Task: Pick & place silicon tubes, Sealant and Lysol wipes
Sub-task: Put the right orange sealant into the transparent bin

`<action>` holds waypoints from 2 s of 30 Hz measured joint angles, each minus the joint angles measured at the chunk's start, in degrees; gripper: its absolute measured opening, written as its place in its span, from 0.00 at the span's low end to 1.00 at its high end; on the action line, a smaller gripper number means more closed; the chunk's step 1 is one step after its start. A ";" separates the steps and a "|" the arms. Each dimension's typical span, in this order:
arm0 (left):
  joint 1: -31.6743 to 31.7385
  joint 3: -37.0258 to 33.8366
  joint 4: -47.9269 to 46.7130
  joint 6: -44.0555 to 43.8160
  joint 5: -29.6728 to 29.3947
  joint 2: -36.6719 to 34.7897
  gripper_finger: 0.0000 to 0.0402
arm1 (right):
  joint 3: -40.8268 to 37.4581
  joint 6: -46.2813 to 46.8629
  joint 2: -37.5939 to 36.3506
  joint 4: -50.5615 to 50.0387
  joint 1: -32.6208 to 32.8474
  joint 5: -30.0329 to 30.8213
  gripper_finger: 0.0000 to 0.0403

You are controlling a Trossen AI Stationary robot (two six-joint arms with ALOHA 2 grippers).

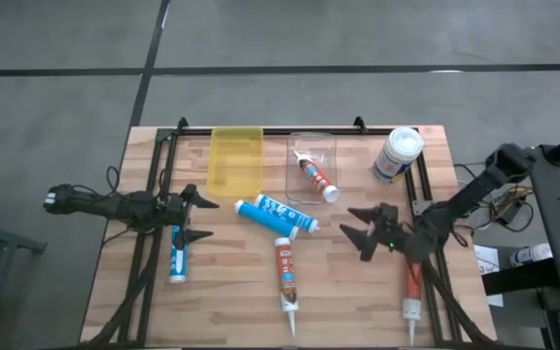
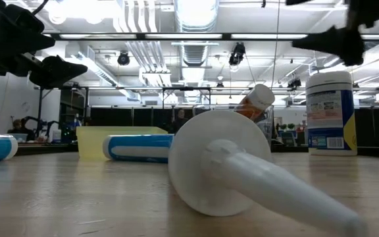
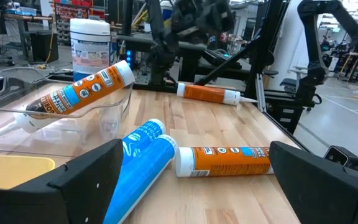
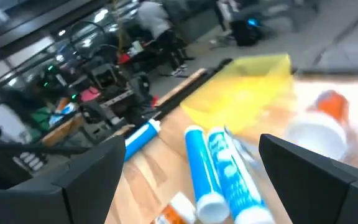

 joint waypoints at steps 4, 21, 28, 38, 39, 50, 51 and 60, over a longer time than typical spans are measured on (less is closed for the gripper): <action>-0.01 0.00 -0.02 0.00 0.00 0.00 0.99 | 5.83 16.92 2.90 -12.06 5.76 2.01 0.90; -0.01 0.00 0.00 -0.02 -0.02 -0.04 0.99 | 61.85 88.35 31.60 -115.16 4.01 -91.33 0.90; 0.01 -0.14 0.53 0.00 -0.03 0.52 0.99 | 64.86 87.43 36.59 -115.03 5.64 -91.31 0.90; 0.01 -0.22 0.67 -0.02 0.00 0.66 0.99 | 67.03 81.12 36.66 -105.38 7.70 -71.86 0.90; -0.01 -0.22 0.68 -0.01 -0.02 0.66 0.99 | 67.20 81.42 36.66 -105.67 7.70 -72.00 0.90; -0.01 -0.23 0.74 -0.01 -0.02 0.68 0.99 | 67.35 82.11 37.36 -103.47 7.73 -69.78 0.90; 0.00 -0.24 0.76 0.00 0.00 0.68 0.99 | 67.35 81.86 37.40 -103.42 7.73 -69.82 0.90; 0.01 -0.24 0.81 0.00 -0.02 0.68 0.99 | 67.46 79.52 37.40 -100.87 7.72 -70.50 0.90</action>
